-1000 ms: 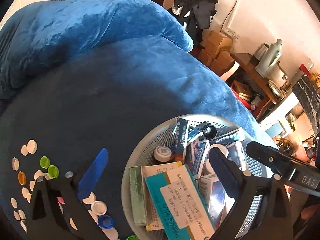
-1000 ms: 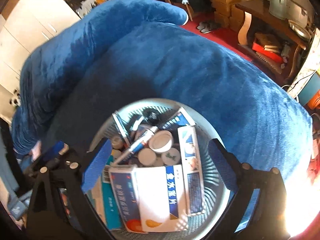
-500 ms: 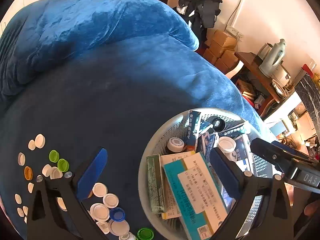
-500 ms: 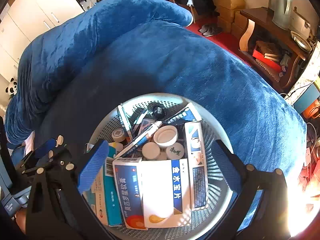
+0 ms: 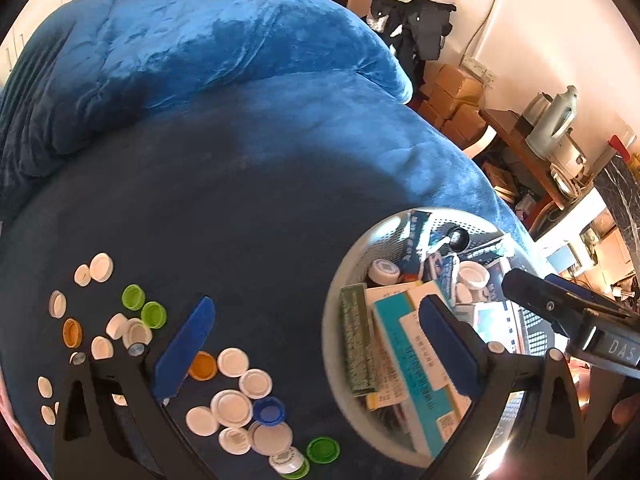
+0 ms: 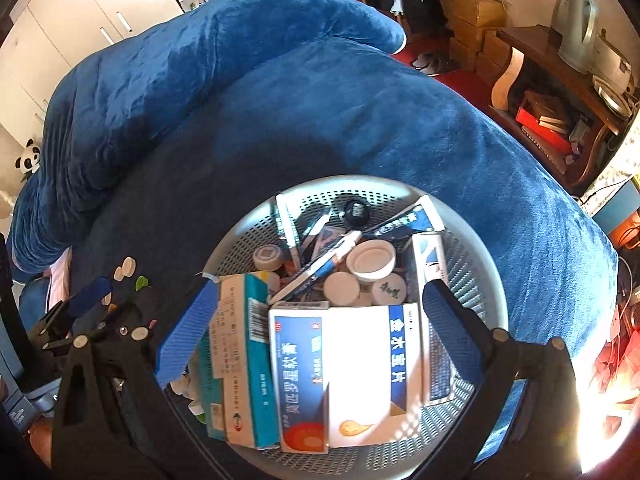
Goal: Organize objects
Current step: 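Move both open grippers from the basket back toward the scattered caps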
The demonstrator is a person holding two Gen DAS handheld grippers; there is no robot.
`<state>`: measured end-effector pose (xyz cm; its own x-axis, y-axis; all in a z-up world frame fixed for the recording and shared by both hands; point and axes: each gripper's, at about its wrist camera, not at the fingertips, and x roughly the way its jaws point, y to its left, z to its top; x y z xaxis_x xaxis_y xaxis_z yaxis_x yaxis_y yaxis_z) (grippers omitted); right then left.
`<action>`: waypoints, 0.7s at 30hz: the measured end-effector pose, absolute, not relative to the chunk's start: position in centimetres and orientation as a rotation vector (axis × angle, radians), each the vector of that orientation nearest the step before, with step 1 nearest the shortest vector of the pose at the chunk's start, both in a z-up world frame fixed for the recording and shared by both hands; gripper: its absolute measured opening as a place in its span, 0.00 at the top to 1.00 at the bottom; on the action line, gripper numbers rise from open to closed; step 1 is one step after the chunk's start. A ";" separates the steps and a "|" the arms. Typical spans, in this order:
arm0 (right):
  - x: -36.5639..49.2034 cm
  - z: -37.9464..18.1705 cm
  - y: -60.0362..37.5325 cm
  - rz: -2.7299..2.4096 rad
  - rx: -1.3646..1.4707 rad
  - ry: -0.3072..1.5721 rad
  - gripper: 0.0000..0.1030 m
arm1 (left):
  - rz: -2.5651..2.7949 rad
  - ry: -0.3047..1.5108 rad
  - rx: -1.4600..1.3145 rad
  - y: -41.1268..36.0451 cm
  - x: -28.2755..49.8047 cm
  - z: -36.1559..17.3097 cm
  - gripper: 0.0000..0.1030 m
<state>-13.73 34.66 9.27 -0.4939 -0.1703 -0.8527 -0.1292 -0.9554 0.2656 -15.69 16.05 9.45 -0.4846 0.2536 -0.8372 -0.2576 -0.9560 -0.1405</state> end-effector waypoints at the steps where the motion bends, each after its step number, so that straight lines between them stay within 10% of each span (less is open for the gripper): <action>1: -13.7 9.3 34.3 -2.652 1.568 -0.459 0.00 | 2.482 0.000 -1.399 15.6 -15.6 9.5 0.01; 21: -14.2 9.1 28.0 -2.599 1.552 -0.338 0.00 | 2.558 -0.077 -1.459 8.4 -14.5 8.7 0.01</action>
